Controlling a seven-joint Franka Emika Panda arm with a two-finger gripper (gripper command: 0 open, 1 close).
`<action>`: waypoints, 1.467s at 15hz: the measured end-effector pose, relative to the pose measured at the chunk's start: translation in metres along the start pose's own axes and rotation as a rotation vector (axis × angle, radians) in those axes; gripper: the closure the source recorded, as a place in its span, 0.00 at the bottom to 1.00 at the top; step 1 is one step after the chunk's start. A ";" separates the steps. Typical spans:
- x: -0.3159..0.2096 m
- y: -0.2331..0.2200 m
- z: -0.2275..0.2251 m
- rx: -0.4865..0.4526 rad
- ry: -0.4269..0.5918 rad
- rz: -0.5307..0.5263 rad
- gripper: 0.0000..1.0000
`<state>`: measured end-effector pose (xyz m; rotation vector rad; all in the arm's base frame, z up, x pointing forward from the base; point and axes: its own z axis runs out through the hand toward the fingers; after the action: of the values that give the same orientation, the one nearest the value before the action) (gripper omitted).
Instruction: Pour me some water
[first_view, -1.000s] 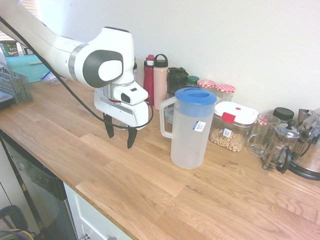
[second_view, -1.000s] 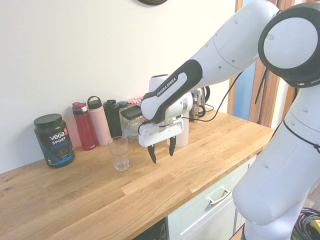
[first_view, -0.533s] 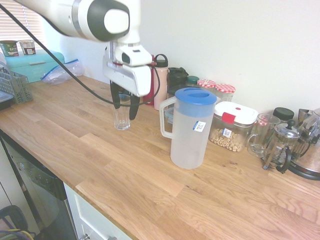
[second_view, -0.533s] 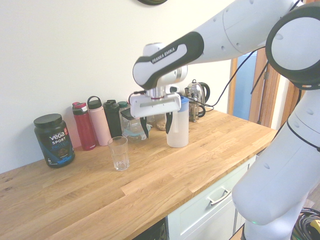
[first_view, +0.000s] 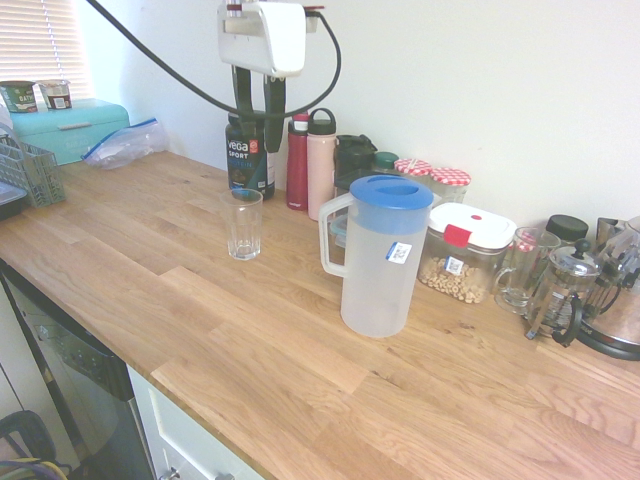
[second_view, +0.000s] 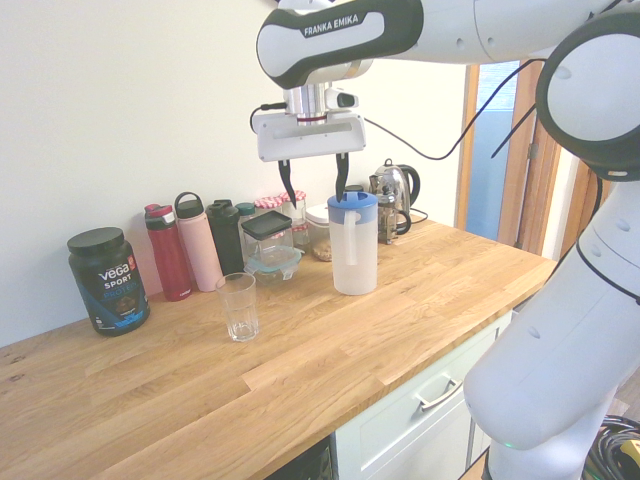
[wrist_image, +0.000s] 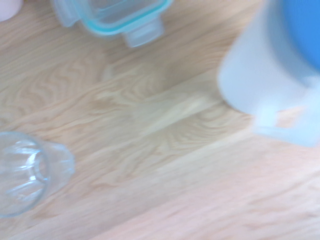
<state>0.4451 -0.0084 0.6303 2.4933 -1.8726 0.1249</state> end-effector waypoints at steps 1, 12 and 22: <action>0.010 0.005 -0.003 -0.009 0.003 0.022 0.00; 0.087 0.036 0.057 -0.049 -0.034 0.144 0.00; 0.111 -0.010 0.125 -0.017 -0.061 0.110 1.00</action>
<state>0.4920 -0.1204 0.5144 2.4093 -2.0260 0.0349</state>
